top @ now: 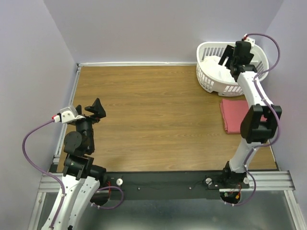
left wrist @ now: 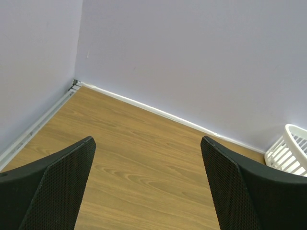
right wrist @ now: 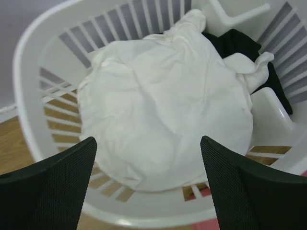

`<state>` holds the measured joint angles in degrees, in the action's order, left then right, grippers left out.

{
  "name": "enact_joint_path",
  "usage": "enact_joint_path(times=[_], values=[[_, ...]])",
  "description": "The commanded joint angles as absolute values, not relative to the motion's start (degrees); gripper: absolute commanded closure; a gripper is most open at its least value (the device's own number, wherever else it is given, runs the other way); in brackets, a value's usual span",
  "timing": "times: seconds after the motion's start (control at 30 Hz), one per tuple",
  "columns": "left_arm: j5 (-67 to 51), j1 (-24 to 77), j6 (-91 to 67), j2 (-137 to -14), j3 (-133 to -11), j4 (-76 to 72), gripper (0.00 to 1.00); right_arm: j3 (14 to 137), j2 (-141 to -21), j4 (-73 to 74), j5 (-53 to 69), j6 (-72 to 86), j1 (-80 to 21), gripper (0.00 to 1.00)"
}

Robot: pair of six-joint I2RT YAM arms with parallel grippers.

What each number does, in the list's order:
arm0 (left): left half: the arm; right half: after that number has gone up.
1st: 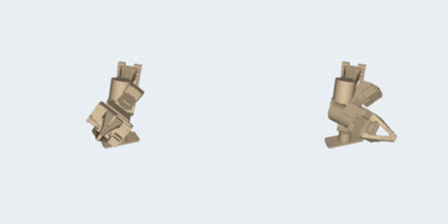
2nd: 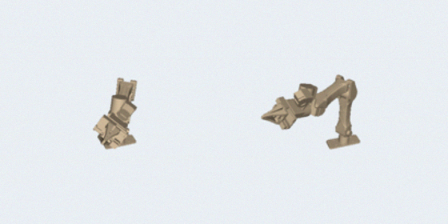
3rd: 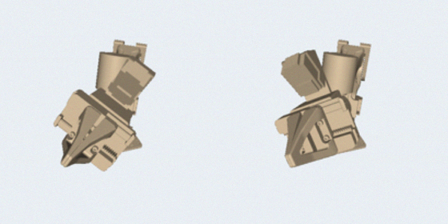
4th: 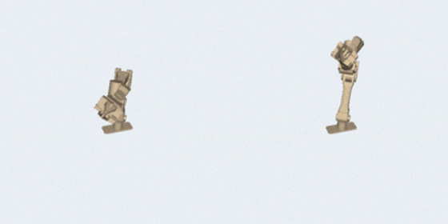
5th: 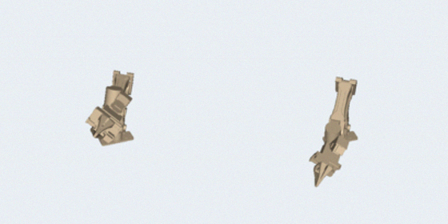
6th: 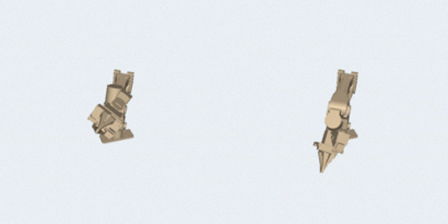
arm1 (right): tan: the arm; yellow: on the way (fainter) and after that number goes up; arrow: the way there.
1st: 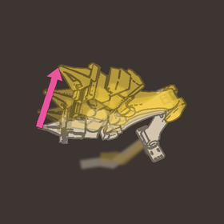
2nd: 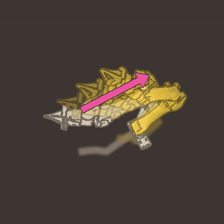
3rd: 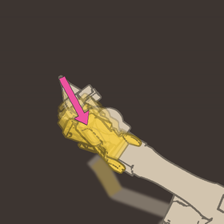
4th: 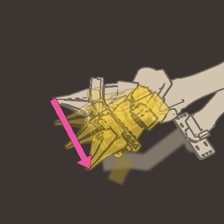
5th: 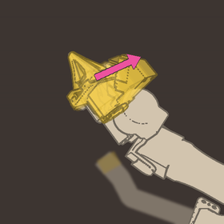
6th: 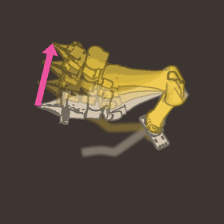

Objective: Fold and stack the t-shirts
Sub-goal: Grab the tshirt from the pile

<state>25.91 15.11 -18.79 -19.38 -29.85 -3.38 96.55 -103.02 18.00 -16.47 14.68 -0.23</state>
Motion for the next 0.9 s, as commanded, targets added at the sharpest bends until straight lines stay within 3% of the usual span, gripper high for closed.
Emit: enact_joint_path(times=[0.0,0.23,0.43,0.53,0.57,0.67,0.77,0.87], values=[[25.4,15.1,-18.5,-20.3,-29.5,-4.0,0.02,102.9,-111.9,18.8,-13.2,15.7,4.3,0.07],[25.1,14.9,-17.8,-23.4,-29.7,-4.7,0.02,112.5,-131.0,18.9,-7.3,16.7,7.1,0.16],[24.9,14.4,-17.3,-25.0,-29.7,-5.0,0.02,115.3,-136.8,18.9,-1.8,17.7,7.6,0.28],[24.4,14.2,-17.3,-25.5,-29.7,-5.3,0.02,116.0,-137.9,18.9,2.3,16.6,7.6,0.49],[24.4,14.2,-17.3,-25.6,-29.7,-5.3,0.01,115.9,-137.7,18.8,3.0,16.4,7.6,0.65],[24.3,14.2,-17.2,-25.4,-29.7,-5.2,0.02,115.8,-135.6,18.9,6.5,16.3,7.6,0.9],[24.4,14.2,-17.2,-24.9,-29.6,-5.2,0.02,115.0,-130.5,18.9,8.4,16.3,7.6,0.99],[24.2,14.2,-17.2,-24.2,-29.6,-5.2,0.02,114.7,-124.6,18.9,8.7,16.2,7.6,0.99]])
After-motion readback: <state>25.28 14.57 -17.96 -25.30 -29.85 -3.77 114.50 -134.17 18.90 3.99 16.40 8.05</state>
